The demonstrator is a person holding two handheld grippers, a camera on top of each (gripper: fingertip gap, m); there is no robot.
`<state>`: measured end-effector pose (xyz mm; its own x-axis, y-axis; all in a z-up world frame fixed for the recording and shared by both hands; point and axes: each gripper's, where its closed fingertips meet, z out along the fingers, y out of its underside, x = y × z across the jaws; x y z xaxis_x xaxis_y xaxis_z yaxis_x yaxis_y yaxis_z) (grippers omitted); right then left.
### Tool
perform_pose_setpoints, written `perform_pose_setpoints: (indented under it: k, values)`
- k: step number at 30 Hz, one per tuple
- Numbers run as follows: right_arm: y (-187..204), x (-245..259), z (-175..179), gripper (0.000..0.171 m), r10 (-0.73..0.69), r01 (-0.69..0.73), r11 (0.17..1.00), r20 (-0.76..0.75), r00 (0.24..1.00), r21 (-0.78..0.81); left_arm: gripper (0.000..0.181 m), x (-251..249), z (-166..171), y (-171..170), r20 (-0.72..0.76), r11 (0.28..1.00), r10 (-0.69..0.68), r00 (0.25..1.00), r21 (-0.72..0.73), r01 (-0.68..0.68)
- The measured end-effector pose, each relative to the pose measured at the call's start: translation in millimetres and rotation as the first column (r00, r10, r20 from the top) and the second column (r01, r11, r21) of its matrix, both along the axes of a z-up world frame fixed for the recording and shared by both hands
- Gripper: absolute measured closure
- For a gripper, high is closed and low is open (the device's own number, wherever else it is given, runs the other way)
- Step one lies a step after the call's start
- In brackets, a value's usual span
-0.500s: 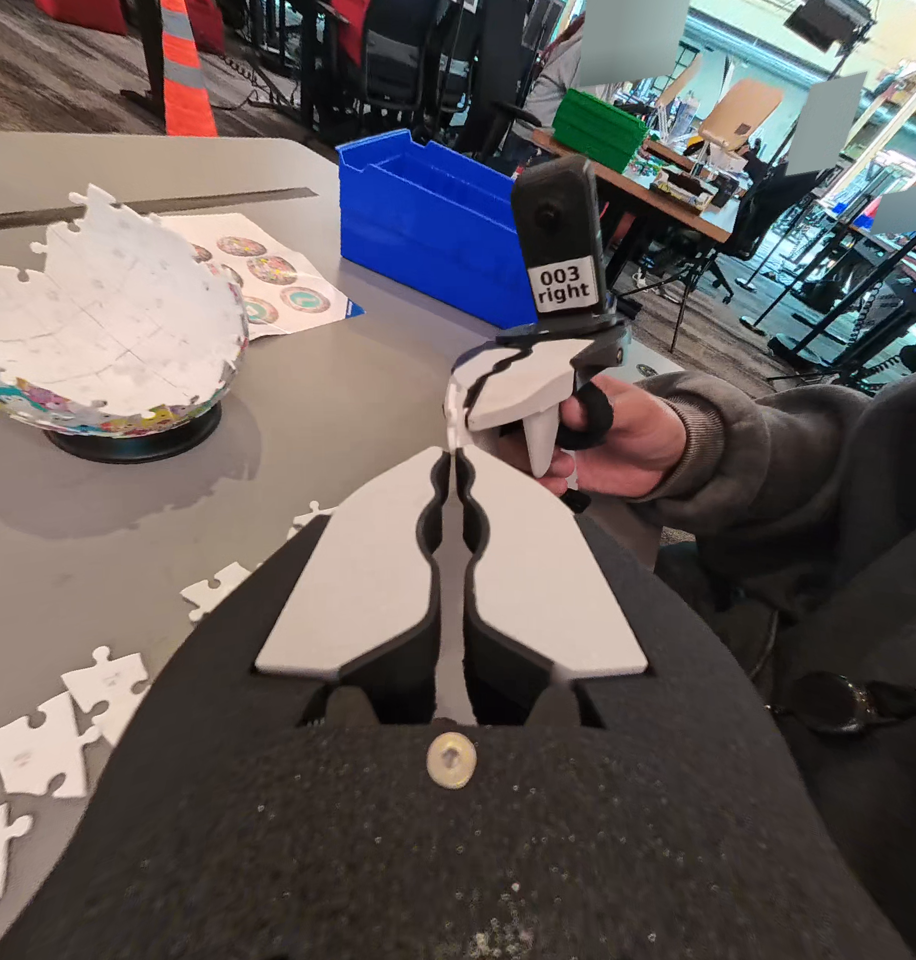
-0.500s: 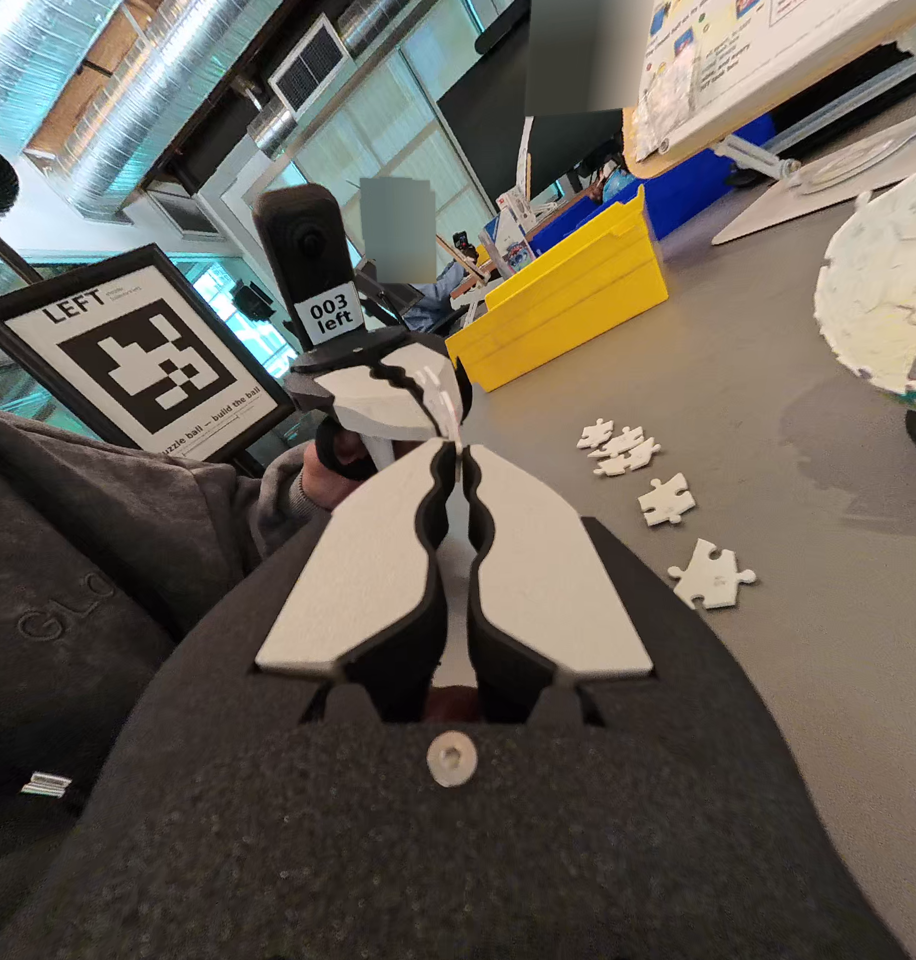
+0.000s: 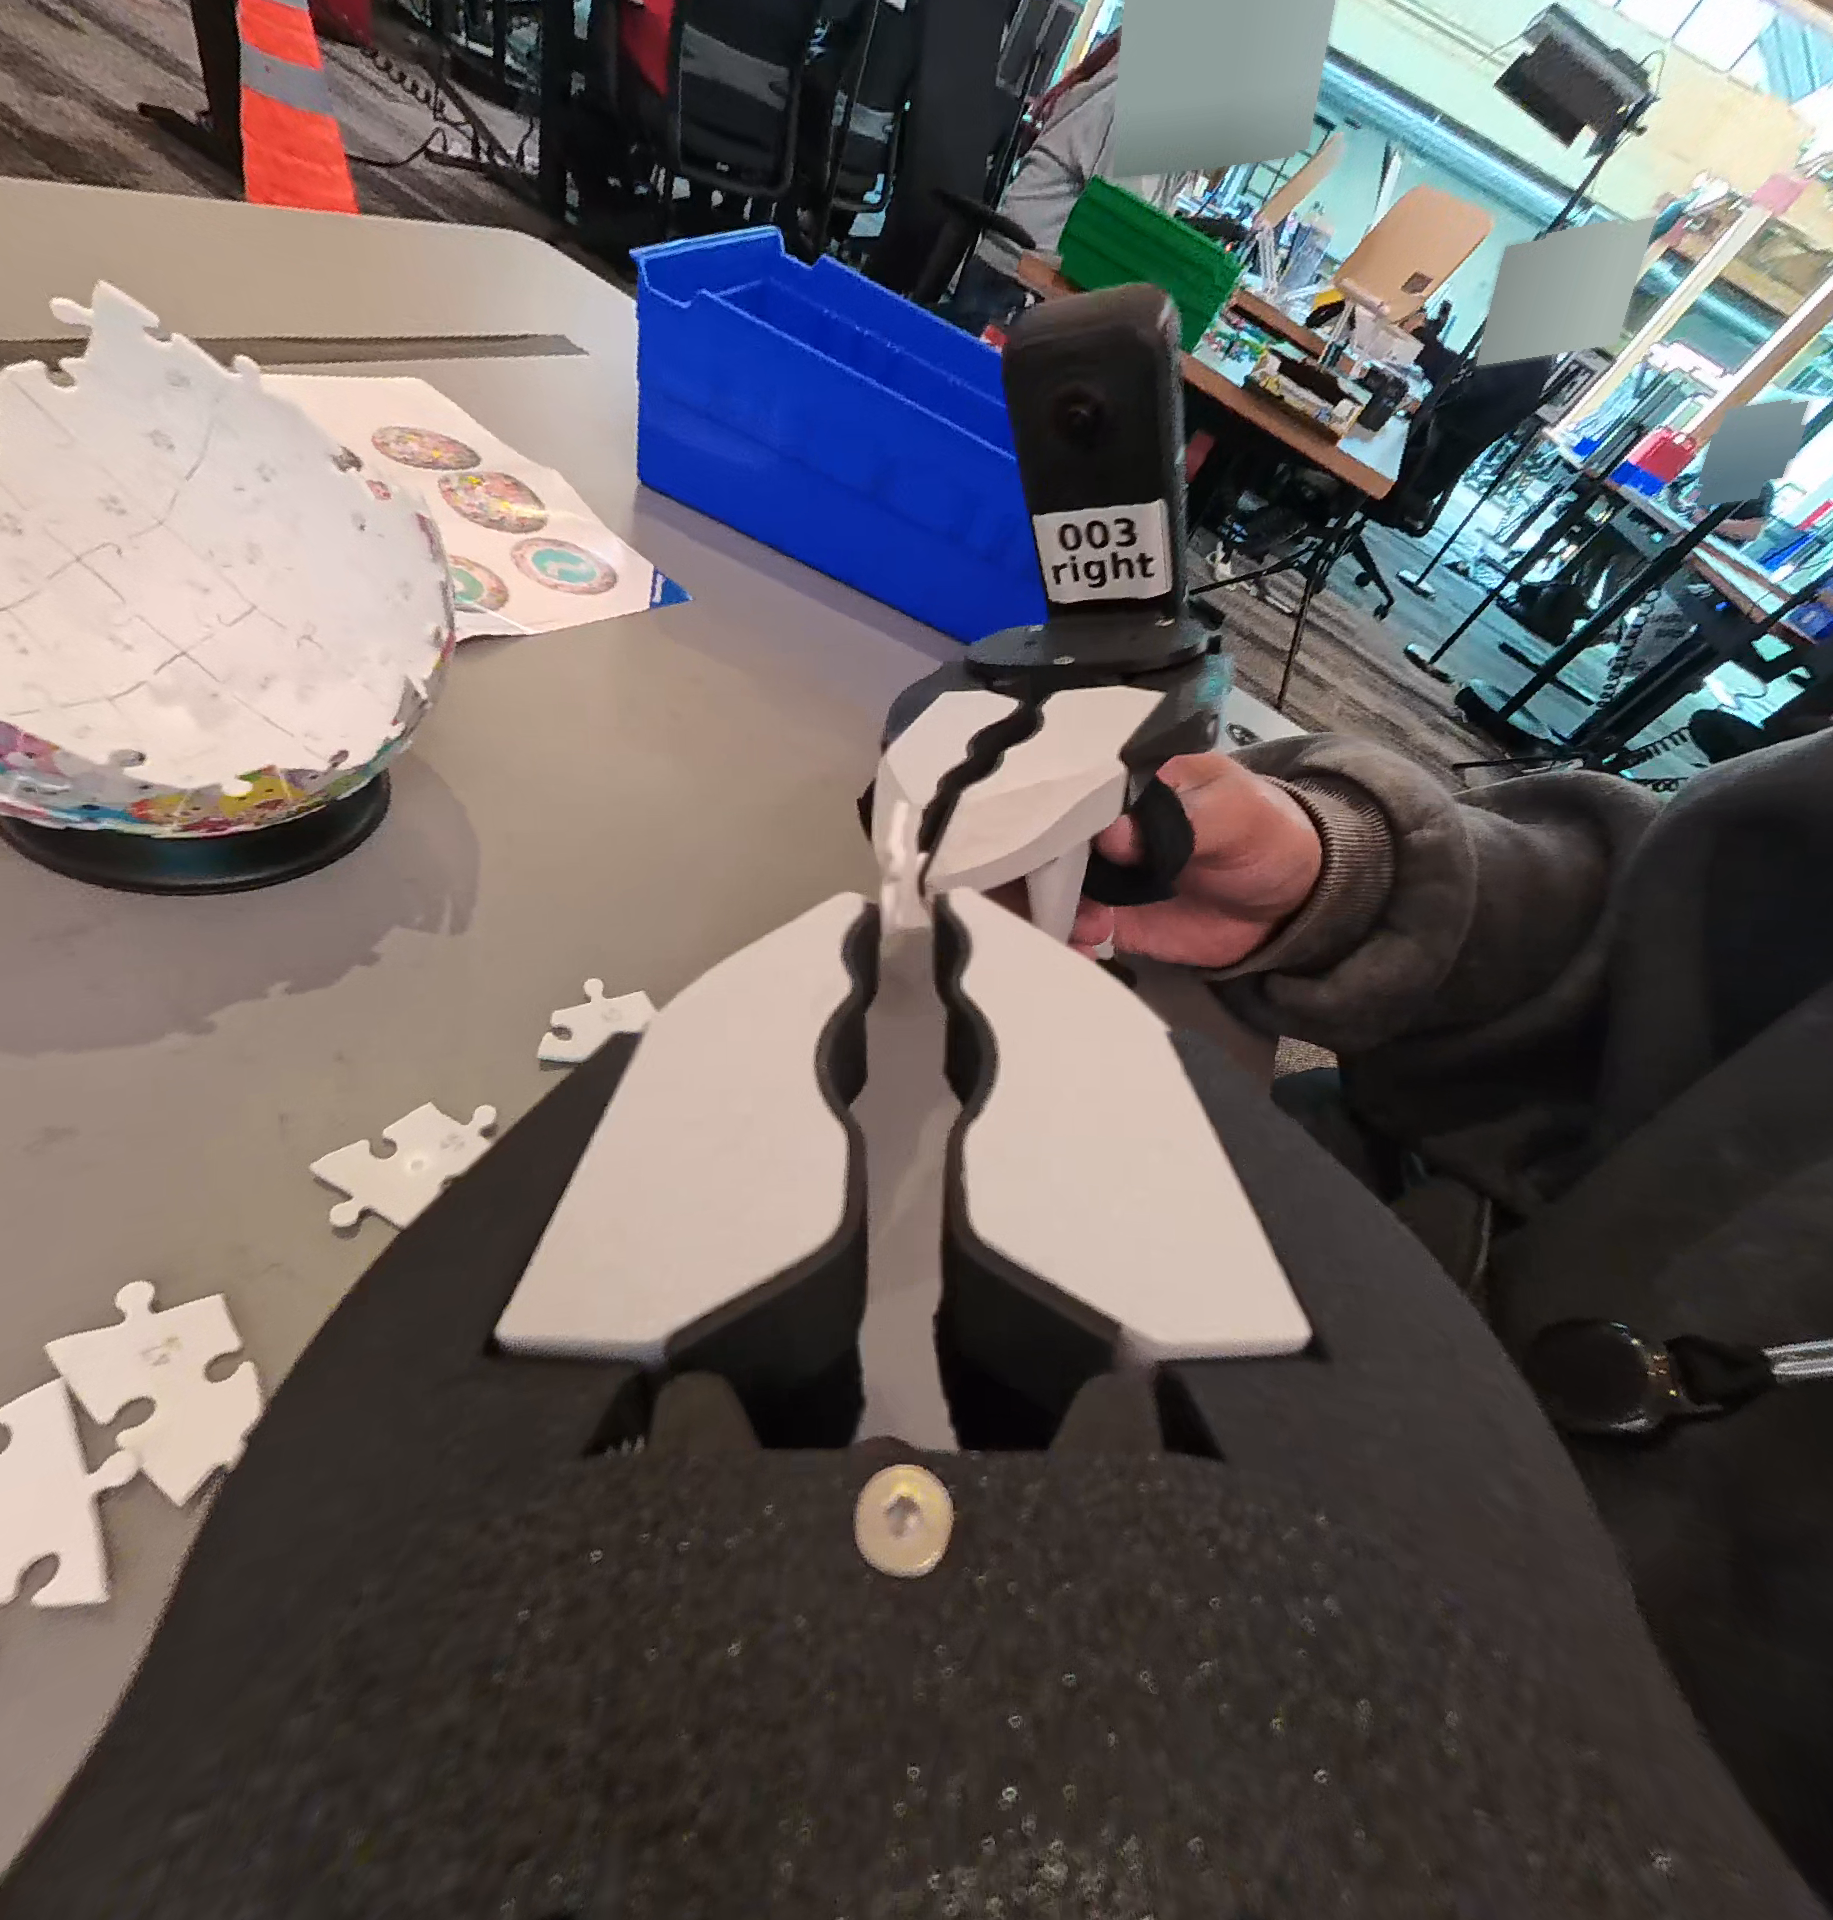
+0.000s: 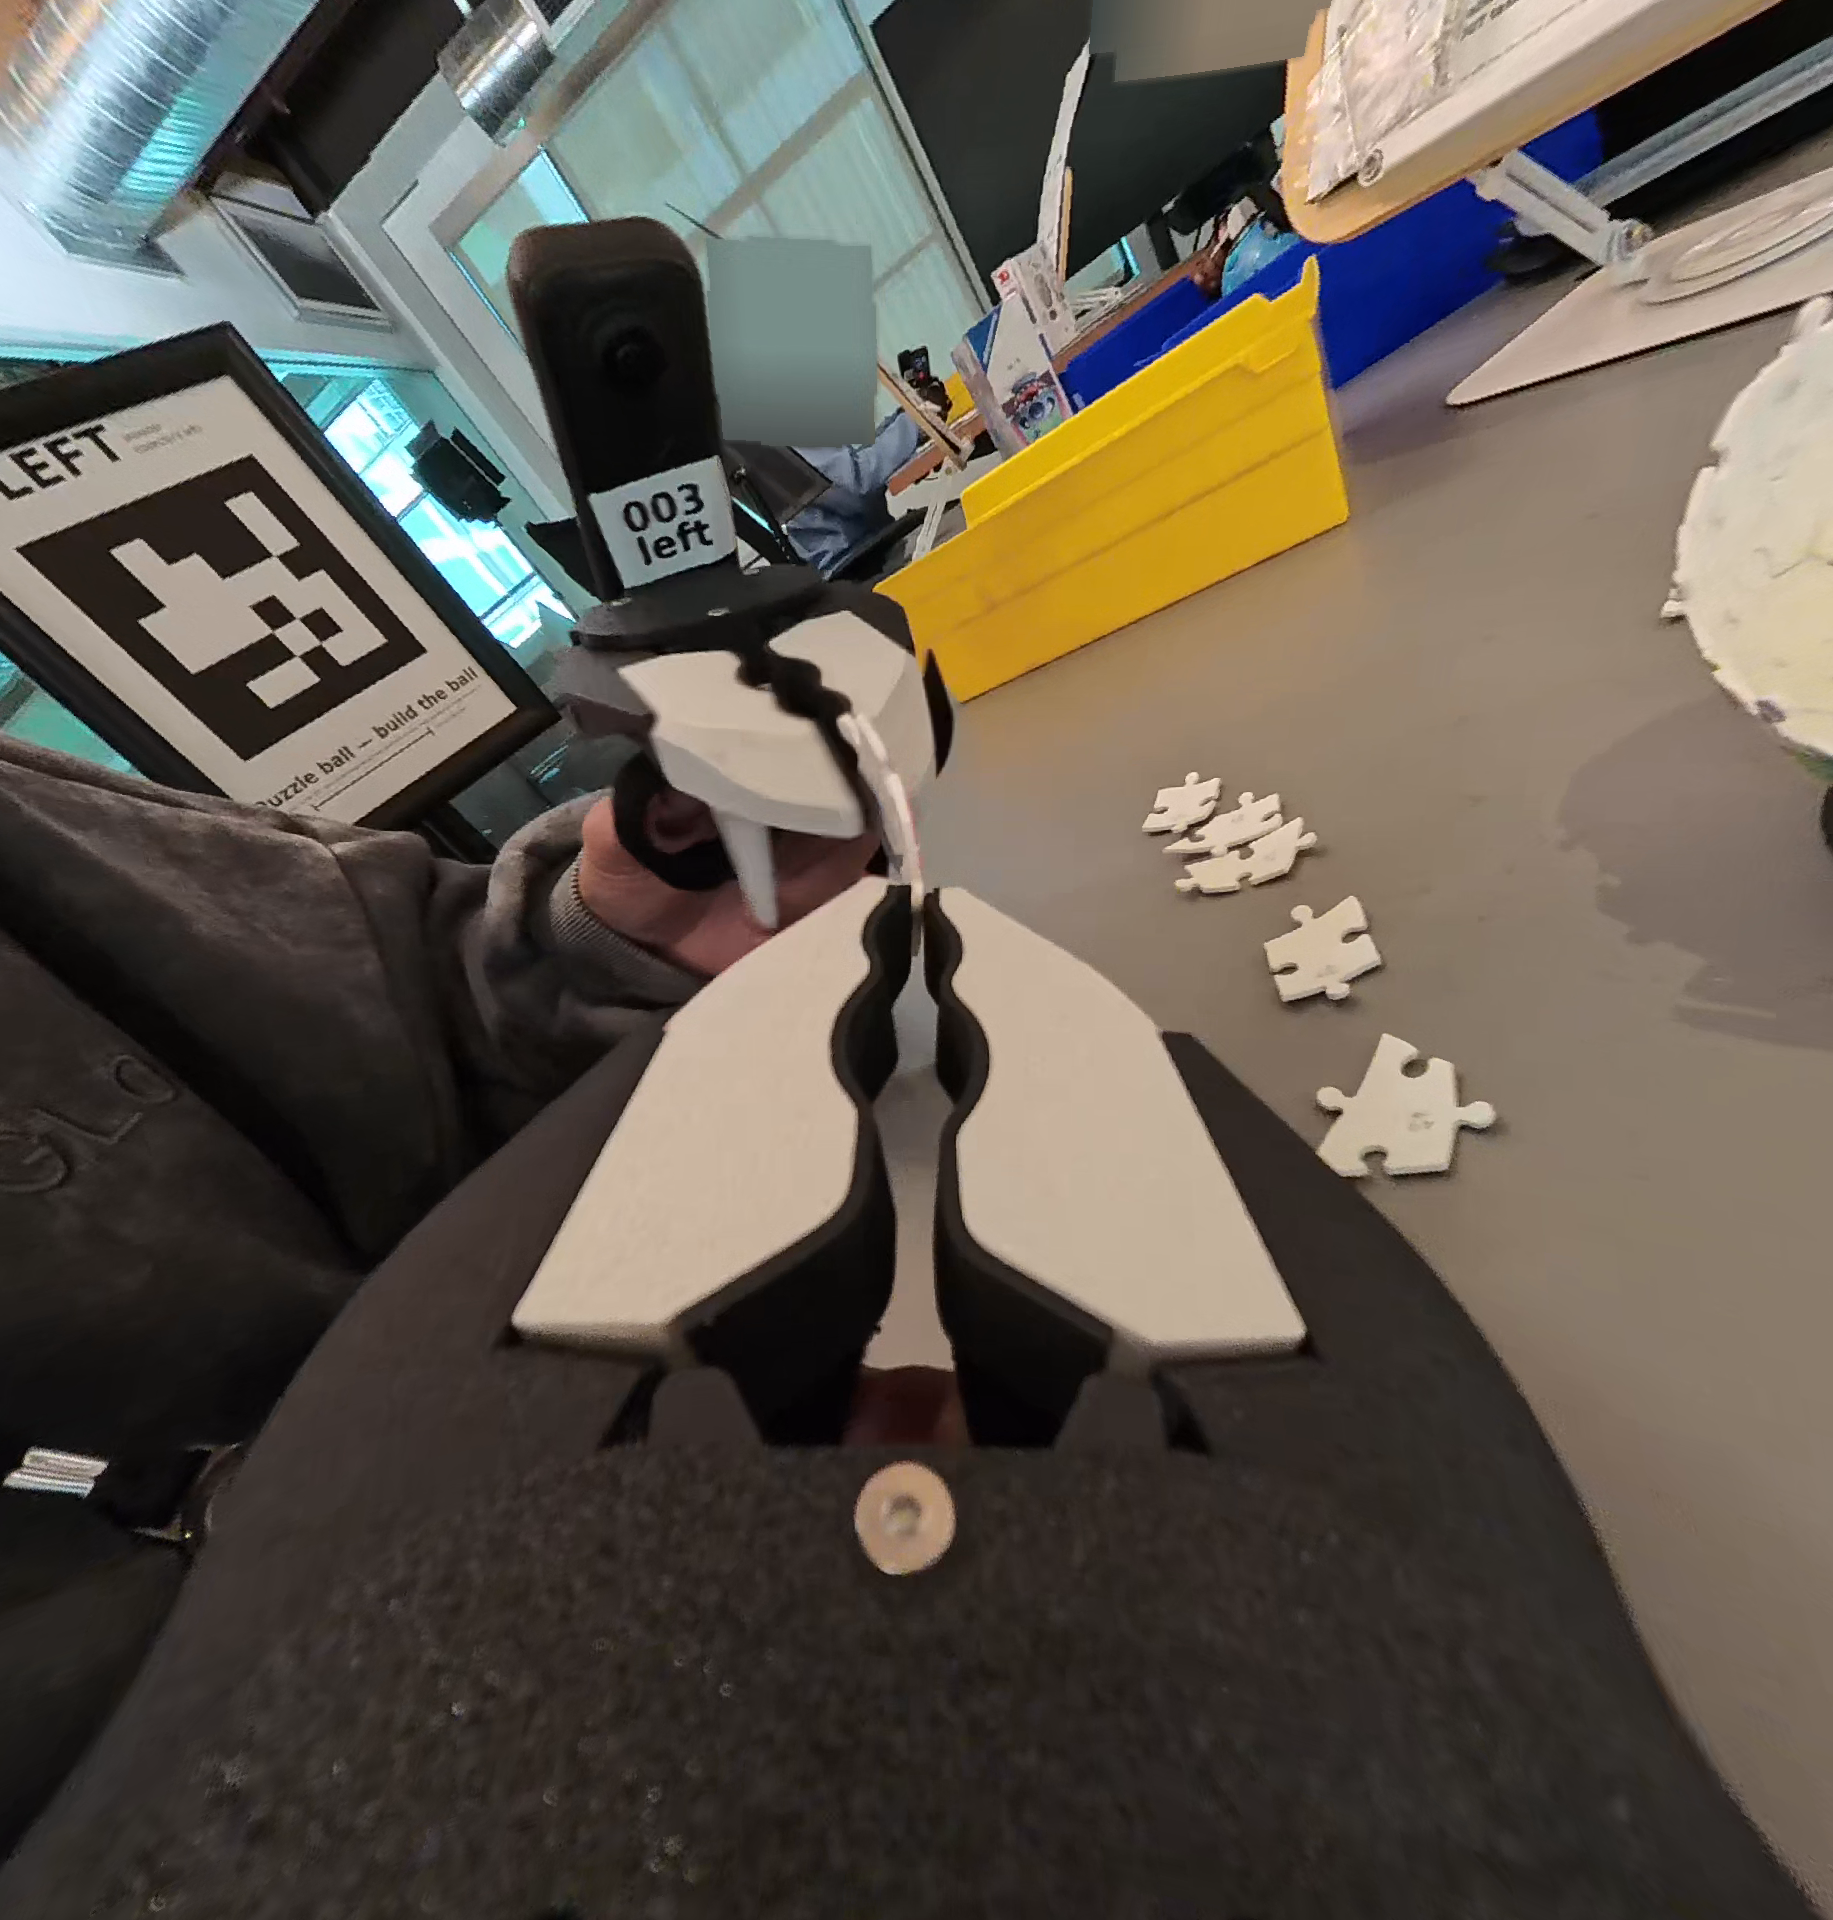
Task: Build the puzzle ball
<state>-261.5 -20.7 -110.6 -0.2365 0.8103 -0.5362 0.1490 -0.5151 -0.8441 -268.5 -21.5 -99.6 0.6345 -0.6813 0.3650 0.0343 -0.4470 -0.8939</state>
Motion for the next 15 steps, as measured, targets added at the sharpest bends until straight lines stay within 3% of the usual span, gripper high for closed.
perform_pose_setpoints:
  k: [1,4,7,9,15]
  values:
    - [-2,0,0,0.169,0.009,-0.009,1.000,0.000,1.000,-0.001,0.179,-1,0,0,-0.006,1.000,0.005,1.000,0.000,-0.005]
    - [-3,-1,-6,0.169,0.018,-0.020,0.999,0.036,0.999,0.047,0.180,-2,-4,0,-0.039,1.000,0.011,0.999,-0.014,-0.011]
    - [10,2,-13,0.155,-0.056,0.036,0.976,0.088,0.995,0.213,0.180,-1,-12,0,-0.106,0.999,0.024,0.994,-0.025,-0.027]
    - [13,6,-11,0.159,-0.068,0.042,0.959,0.086,0.994,0.279,0.180,0,-16,0,-0.151,0.999,0.026,0.988,-0.023,-0.030]
    - [3,6,-13,0.160,-0.019,-0.017,0.948,0.108,0.994,0.319,0.179,7,-25,-1,-0.228,1.000,0.013,0.974,-0.019,-0.018]
